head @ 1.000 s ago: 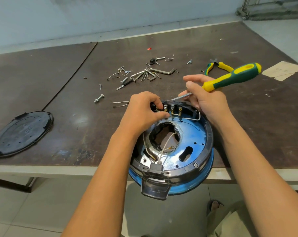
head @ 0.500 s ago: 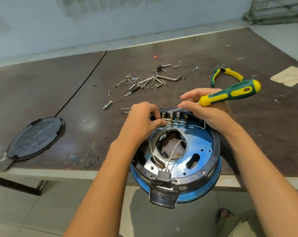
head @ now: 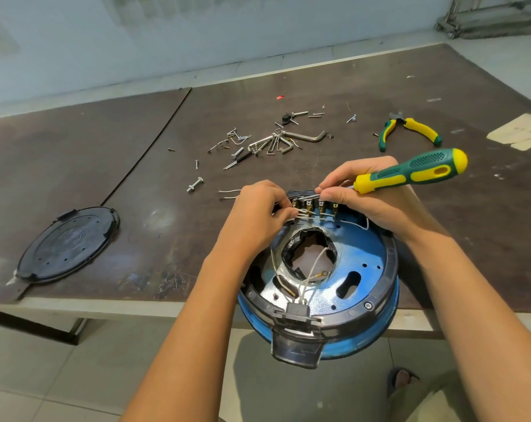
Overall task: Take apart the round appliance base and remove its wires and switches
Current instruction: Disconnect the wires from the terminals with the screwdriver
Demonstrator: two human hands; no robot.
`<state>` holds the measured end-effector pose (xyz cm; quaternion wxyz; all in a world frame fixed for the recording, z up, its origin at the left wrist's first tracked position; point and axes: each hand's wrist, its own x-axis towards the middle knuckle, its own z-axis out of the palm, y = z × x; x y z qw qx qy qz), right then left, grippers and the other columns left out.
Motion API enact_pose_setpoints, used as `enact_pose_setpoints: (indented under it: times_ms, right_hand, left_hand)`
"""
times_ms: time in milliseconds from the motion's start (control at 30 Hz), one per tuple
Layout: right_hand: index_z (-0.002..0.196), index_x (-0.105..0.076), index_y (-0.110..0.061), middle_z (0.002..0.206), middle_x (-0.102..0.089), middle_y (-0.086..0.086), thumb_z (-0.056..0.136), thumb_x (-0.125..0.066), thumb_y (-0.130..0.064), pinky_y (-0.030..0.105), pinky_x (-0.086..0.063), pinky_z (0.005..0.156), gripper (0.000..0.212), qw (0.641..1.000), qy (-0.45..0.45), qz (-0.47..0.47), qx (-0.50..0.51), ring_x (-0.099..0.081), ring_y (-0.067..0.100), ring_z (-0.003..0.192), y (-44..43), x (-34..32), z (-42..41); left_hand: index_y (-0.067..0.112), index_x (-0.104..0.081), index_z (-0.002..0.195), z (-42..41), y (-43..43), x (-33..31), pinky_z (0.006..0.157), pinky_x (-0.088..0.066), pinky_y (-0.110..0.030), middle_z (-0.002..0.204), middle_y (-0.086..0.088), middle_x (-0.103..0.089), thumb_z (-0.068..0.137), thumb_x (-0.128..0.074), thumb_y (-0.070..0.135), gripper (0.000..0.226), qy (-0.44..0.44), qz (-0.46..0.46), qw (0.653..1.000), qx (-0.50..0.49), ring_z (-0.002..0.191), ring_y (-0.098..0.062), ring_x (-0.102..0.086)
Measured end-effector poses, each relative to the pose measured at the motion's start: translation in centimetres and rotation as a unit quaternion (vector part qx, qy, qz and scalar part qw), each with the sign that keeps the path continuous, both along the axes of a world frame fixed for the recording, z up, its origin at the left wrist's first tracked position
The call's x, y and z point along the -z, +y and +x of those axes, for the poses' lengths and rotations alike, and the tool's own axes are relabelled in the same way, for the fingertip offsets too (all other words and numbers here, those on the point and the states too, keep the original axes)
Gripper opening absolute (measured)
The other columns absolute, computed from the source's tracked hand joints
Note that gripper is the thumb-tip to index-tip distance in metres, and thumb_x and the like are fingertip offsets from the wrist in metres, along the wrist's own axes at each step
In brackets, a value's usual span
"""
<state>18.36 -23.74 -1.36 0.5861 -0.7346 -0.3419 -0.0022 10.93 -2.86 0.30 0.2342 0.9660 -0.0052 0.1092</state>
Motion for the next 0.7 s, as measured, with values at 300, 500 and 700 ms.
enact_pose_setpoints:
  times_ms: [300, 500, 700]
  right_hand:
    - [0.087, -0.079, -0.025, 0.076, -0.072, -0.016, 0.084, -0.083, -0.022, 0.009, -0.049, 0.064, 0.006, 0.985, -0.12, -0.127, -0.01, -0.068, -0.001, 0.075, 1.2, -1.6, -0.6]
    - [0.09, -0.078, -0.024, 0.081, -0.073, -0.009, 0.089, -0.079, -0.021, 0.012, -0.05, 0.065, 0.004, 0.976, -0.124, -0.176, 0.027, -0.066, 0.005, 0.079, 1.7, -2.5, -1.4]
    - [0.1, -0.079, -0.018, 0.08, -0.068, -0.007, 0.093, -0.072, -0.017, 0.003, -0.045, 0.057, 0.009, 0.971, -0.089, -0.214, 0.063, -0.059, -0.015, 0.058, 2.8, -3.5, -2.6]
  left_hand:
    - [0.014, -0.077, 0.084, 0.1, 0.2, -0.1, 0.087, -0.048, -0.034, 0.104, 0.001, -0.067, 0.086, -0.075, 0.03, 0.016, 0.008, 0.009, 1.0, -0.004, 0.096, -0.016, -0.062]
    - [0.015, -0.077, 0.085, 0.2, 0.2, -0.1, 0.086, -0.05, -0.034, 0.106, 0.001, -0.067, 0.087, -0.074, 0.032, 0.018, 0.015, 0.012, 1.0, -0.004, 0.097, -0.015, -0.061]
    - [0.015, -0.075, 0.082, 0.4, 0.2, 0.0, 0.085, -0.05, -0.037, 0.103, 0.001, -0.066, 0.087, -0.075, 0.03, 0.016, 0.017, 0.015, 1.0, 0.003, 0.094, -0.016, -0.06]
